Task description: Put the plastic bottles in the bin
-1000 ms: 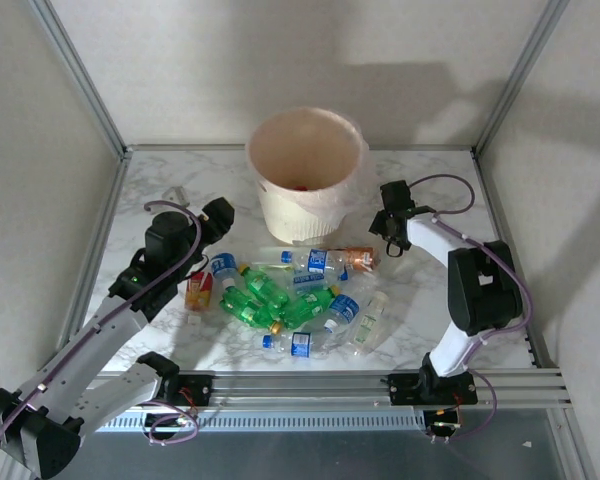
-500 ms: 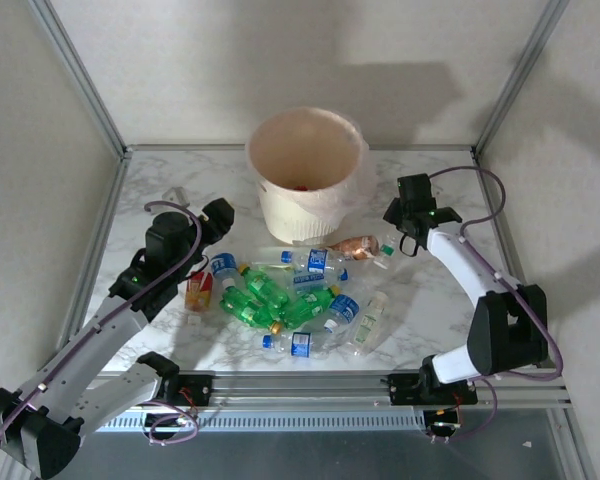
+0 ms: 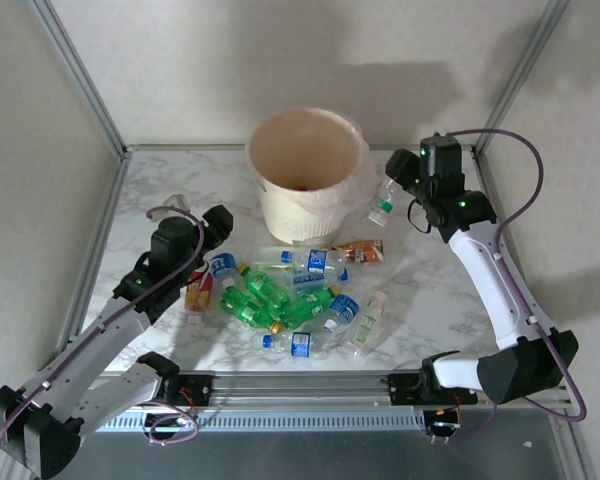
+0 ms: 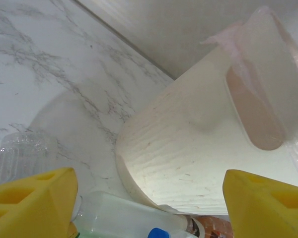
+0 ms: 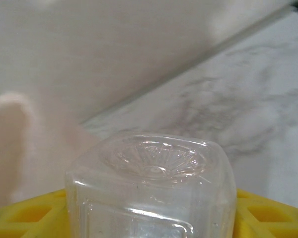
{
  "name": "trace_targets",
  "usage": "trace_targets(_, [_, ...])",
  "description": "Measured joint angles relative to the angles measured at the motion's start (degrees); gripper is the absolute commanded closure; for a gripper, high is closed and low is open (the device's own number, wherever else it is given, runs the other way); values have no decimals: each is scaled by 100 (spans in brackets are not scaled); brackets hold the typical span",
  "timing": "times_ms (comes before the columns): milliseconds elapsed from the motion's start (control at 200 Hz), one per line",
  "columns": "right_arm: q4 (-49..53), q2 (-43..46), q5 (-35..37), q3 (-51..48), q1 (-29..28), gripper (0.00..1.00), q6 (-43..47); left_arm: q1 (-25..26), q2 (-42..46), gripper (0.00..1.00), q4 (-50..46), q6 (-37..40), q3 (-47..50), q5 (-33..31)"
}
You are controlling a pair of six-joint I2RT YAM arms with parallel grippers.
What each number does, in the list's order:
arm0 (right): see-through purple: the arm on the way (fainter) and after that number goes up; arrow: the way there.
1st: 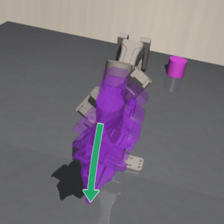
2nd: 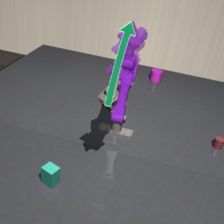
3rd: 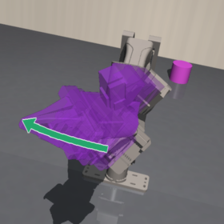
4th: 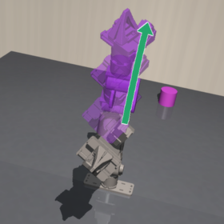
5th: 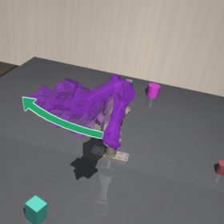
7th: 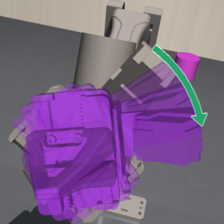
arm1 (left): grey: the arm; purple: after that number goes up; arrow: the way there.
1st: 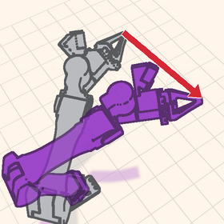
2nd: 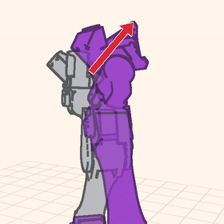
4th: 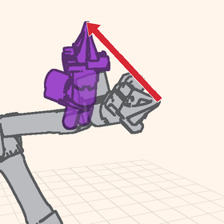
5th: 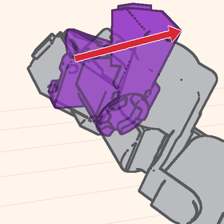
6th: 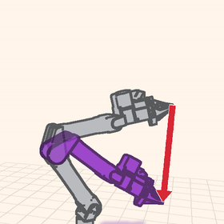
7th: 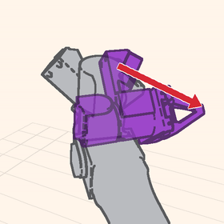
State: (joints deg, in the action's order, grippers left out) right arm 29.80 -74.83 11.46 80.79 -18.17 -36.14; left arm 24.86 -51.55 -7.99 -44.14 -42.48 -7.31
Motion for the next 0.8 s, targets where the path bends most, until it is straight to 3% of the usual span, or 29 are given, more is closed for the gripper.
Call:
trace_targets(200, [-376, -446, -354, 1108, -531, 35, 66, 0, 2, 23, -2, -74, 72, -2])
trace_targets(551, [-815, -1775, -511, 2577, -929, 33, 83, 0, 15, 23, 4, -114, 184, 0])
trace_targets(796, [-809, -2264, -514, 2712, -1016, 19, 105, 0, 15, 23, 7, -114, 186, 2])
